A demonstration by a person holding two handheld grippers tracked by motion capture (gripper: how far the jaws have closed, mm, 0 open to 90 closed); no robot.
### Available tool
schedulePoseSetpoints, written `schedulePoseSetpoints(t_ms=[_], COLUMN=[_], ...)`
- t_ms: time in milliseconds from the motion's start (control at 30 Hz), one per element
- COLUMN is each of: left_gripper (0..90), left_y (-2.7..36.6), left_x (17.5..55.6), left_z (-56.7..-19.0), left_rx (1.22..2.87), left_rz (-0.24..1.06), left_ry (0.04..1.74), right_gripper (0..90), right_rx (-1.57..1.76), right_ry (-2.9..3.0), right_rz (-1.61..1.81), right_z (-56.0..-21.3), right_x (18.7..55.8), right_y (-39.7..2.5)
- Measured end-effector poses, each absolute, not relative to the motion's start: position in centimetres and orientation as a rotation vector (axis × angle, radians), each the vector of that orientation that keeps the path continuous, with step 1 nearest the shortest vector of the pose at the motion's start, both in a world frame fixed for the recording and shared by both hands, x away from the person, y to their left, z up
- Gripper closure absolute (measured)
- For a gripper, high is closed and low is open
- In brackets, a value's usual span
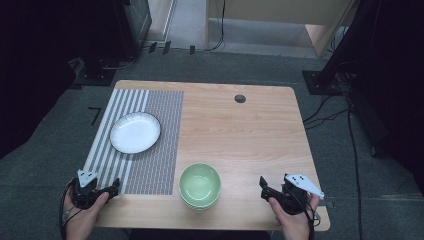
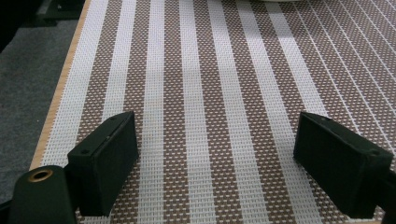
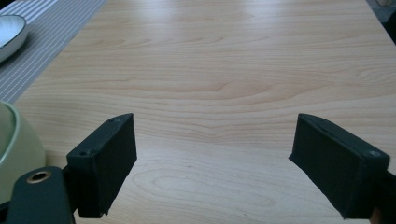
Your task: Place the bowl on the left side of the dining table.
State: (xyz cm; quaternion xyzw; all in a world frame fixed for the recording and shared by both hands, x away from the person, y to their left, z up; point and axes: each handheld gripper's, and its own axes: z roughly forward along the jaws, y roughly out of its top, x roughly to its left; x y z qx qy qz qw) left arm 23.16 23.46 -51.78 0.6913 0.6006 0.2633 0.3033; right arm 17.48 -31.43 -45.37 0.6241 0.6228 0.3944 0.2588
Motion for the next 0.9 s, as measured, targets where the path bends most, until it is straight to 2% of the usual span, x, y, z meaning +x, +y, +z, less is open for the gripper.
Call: schedulePoseSetpoints(t_ms=[633,900], left_gripper=[12.9,12.9], left_y=[23.5,23.4], left_x=[23.2,23.2], left_z=[-51.8,-51.8], left_rx=[1.832,1.832], left_rz=[0.698,0.699], left_ry=[1.592,1.591], right_gripper=[15.2,19.0], right_rx=[1.603,1.564], right_ry=[1.786,1.810], right_rz=[1.126,1.149], right_z=[-45.0,-44.8], right_x=[17.3,17.2], right_y=[-27.7,-26.3])
